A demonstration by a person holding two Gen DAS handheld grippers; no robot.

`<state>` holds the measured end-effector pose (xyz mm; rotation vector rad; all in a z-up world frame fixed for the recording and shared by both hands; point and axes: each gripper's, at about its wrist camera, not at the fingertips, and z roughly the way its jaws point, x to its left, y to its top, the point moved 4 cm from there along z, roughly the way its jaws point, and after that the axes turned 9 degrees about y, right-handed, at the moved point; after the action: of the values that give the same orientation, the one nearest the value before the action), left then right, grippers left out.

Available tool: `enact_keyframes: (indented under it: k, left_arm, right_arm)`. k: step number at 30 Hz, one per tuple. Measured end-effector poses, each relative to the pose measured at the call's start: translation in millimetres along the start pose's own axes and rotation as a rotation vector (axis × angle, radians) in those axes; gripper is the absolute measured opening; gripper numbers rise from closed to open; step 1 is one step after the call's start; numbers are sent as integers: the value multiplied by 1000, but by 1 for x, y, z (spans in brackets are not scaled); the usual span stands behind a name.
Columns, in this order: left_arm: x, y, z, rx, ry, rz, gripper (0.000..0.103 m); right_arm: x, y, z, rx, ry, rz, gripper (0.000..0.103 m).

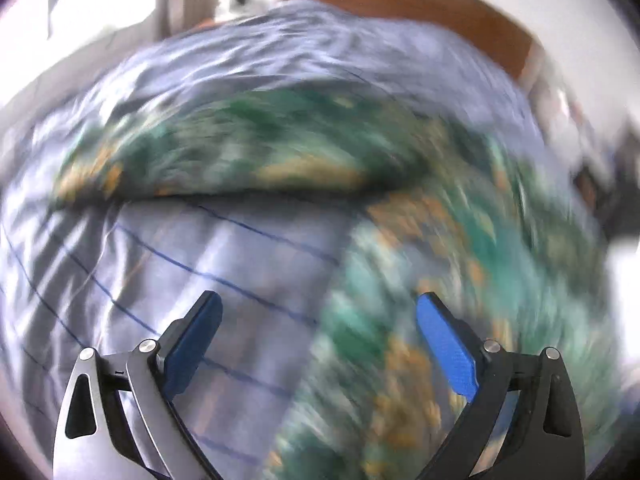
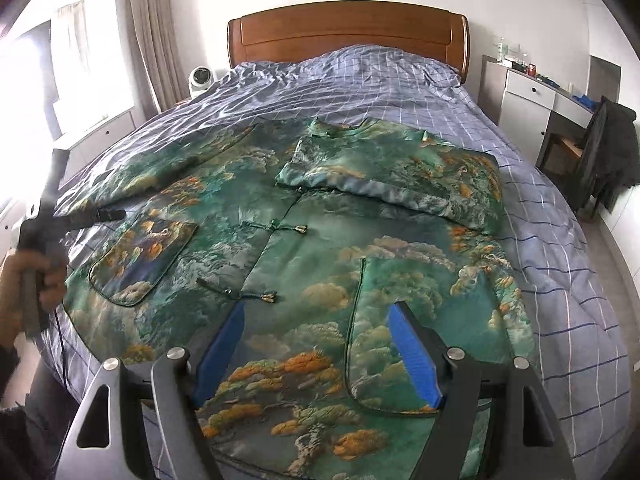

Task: Fold large clothes
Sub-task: 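Grasp the other sleeve with the left tool and fold it over the body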

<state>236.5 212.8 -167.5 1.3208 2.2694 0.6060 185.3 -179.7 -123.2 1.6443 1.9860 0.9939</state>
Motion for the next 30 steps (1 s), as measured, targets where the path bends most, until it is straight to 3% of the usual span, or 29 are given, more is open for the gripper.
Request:
enact_keyframes:
  k: [4,6,12,15,16,17,19,24,27,30]
  left_arm:
    - [86,40,37,22,-71,-359,97]
    - [118,50,54,27,-82,-475,97]
    - [173,70,79,23,-91,-704,94]
    - [183,77,79,19,-73,-743,79]
    - [182,78,79,17,-61,-741,67]
    - [181,79,78,16,-43,-723,46]
    - [179,82,78,19,-12,-668,20]
    - [165,93,61,-38,51,-580,10]
    - [139,111,33,-131,139,-440,10]
    - [86,129,-5,-269,239,-192,10]
  right_arm:
    - [1,-1,0,9,-5,2,77]
    - [1,-1,1,20,-6,4,77]
    - [4,-4,3,42,-5,10,77]
    - [6,-6,7,60,0,10,77]
    - [7,-6,7,61,3,10,77]
    - [9,-5,8,60,8,9,77]
    - [11,-4,9,59,15,6,77]
    - [16,-4,14,66,37,4,77]
    - [18,-5,14,66,49,3,77]
    - [17,-6,12,61,50,8,77]
